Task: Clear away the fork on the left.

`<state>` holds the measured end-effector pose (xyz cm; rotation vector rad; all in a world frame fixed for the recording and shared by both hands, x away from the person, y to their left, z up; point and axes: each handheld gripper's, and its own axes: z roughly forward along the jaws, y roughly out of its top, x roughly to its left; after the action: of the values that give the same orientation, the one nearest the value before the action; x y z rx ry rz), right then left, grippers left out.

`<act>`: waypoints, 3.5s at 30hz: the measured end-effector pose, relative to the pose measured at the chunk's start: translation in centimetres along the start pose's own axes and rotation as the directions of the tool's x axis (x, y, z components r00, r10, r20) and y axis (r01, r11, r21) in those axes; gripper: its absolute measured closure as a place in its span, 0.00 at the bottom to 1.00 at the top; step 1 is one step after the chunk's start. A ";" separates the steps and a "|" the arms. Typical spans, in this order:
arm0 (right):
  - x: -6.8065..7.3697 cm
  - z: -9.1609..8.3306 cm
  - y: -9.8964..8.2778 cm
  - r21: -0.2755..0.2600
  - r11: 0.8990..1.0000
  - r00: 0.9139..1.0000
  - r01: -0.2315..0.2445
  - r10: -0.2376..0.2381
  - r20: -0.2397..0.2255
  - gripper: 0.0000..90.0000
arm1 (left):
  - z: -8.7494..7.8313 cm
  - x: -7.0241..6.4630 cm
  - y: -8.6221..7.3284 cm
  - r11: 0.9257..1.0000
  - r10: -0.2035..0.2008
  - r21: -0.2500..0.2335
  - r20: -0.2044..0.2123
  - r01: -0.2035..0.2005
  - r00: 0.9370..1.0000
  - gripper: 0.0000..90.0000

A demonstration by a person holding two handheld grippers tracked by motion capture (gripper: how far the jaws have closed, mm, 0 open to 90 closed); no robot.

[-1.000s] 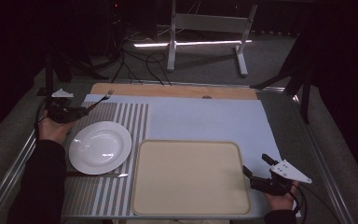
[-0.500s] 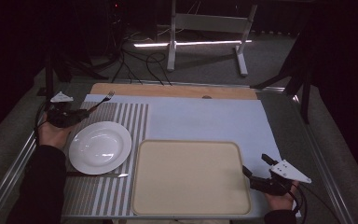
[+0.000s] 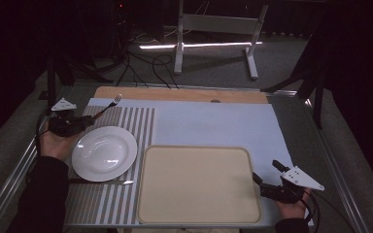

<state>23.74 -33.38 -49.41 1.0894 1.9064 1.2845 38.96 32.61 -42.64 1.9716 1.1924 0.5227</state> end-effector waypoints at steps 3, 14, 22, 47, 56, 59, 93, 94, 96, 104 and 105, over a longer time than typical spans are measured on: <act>0.0 0.0 0.0 -0.001 1.000 1.000 0.000 0.000 -0.001 0.11 | -0.3 -0.4 0.0 1.000 -0.005 -0.019 0.003 0.005 1.000 0.86; 0.0 -0.1 0.0 -0.006 1.000 1.000 -0.002 0.002 0.000 0.11 | -0.9 -2.3 0.1 1.000 0.016 -0.020 0.004 -0.016 1.000 0.86; 0.0 -0.1 0.0 -0.003 1.000 1.000 -0.002 0.002 -0.001 0.11 | -0.8 -3.2 0.1 0.999 0.024 -0.026 0.008 -0.024 1.000 0.86; 0.0 -0.1 0.0 -0.006 1.000 1.000 0.000 0.000 0.000 0.11 | -1.5 -6.8 -1.2 0.997 0.009 -0.080 -0.026 -0.011 1.000 0.86; 0.0 -0.1 0.0 -0.006 1.000 1.000 0.000 0.000 -0.001 0.11 | -1.7 -8.6 -1.9 0.996 0.010 -0.091 -0.022 -0.012 1.000 0.86; 0.0 -0.1 0.0 -0.005 1.000 1.000 0.002 -0.002 0.000 0.11 | -1.8 -8.9 -2.1 0.995 0.006 -0.097 -0.019 -0.008 1.000 0.86; 0.0 -0.2 0.0 -0.007 1.000 1.000 0.001 -0.001 0.002 0.11 | -1.3 -14.8 -4.7 0.994 0.012 -0.105 0.011 -0.010 1.000 0.85; 0.0 -0.2 0.0 -0.007 1.000 1.000 0.001 0.000 0.003 0.11 | -1.3 -14.9 -4.8 0.994 0.008 -0.106 0.010 -0.007 1.000 0.86; 0.0 -0.2 0.0 -0.006 1.000 1.000 0.002 -0.002 0.002 0.11 | -1.4 -15.2 -5.0 0.994 0.002 -0.111 0.004 -0.001 1.000 0.85; 0.0 -0.3 0.1 -0.007 1.000 1.000 0.004 -0.004 0.004 0.11 | -1.4 -16.3 -5.8 0.994 -0.011 -0.112 -0.002 0.010 1.000 0.85; 0.0 -0.3 0.1 -0.007 1.000 1.000 0.002 -0.002 0.004 0.11 | -1.5 -16.5 -5.9 0.993 -0.018 -0.117 -0.003 0.017 1.000 0.85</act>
<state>23.53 -33.47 -49.25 1.0850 1.8988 1.2862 26.68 20.34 -45.69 1.8597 1.1548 0.5753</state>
